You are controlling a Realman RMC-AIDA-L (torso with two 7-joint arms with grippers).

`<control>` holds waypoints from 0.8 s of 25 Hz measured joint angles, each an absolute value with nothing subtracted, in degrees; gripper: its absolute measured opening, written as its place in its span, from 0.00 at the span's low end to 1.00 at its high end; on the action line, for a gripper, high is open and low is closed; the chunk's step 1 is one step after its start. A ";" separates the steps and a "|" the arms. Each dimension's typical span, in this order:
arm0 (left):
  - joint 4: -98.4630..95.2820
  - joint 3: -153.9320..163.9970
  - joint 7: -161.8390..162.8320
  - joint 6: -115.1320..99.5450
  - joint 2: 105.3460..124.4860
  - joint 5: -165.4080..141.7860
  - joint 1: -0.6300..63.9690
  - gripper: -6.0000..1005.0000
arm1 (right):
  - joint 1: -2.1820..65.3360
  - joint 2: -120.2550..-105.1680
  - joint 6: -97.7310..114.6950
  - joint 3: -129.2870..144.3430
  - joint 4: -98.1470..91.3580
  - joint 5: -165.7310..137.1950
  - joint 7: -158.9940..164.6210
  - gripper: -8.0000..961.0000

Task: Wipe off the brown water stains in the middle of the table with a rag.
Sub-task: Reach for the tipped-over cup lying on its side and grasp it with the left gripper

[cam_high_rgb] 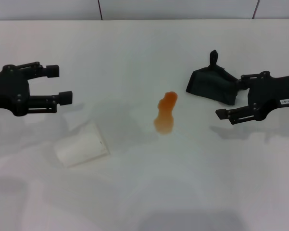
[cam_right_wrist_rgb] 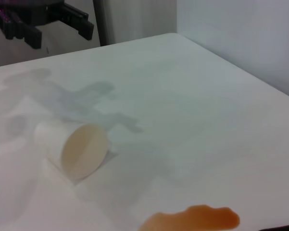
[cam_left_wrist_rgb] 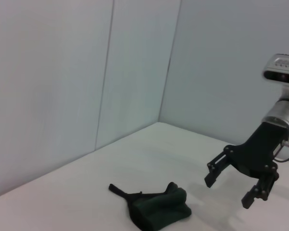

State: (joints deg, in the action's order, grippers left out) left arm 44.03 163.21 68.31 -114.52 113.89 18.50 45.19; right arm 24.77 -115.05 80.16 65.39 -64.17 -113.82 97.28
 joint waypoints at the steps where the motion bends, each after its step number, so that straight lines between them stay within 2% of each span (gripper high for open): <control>1: 44.11 163.21 68.70 -114.52 113.60 18.39 45.35 0.89 | 24.71 -115.05 80.16 65.39 -64.18 -113.82 97.30 0.86; 6: 44.24 163.21 70.96 -114.52 112.35 15.51 46.75 0.89 | 24.60 -115.05 80.28 65.39 -64.33 -113.82 97.44 0.85; 13: 44.45 163.22 75.11 -114.39 110.26 3.71 52.01 0.89 | 24.58 -115.12 80.38 65.39 -64.34 -113.74 97.47 0.85; 20: 46.27 163.21 77.59 -114.20 109.90 -5.60 56.25 0.89 | 24.53 -115.13 80.53 65.39 -64.32 -113.00 97.41 0.85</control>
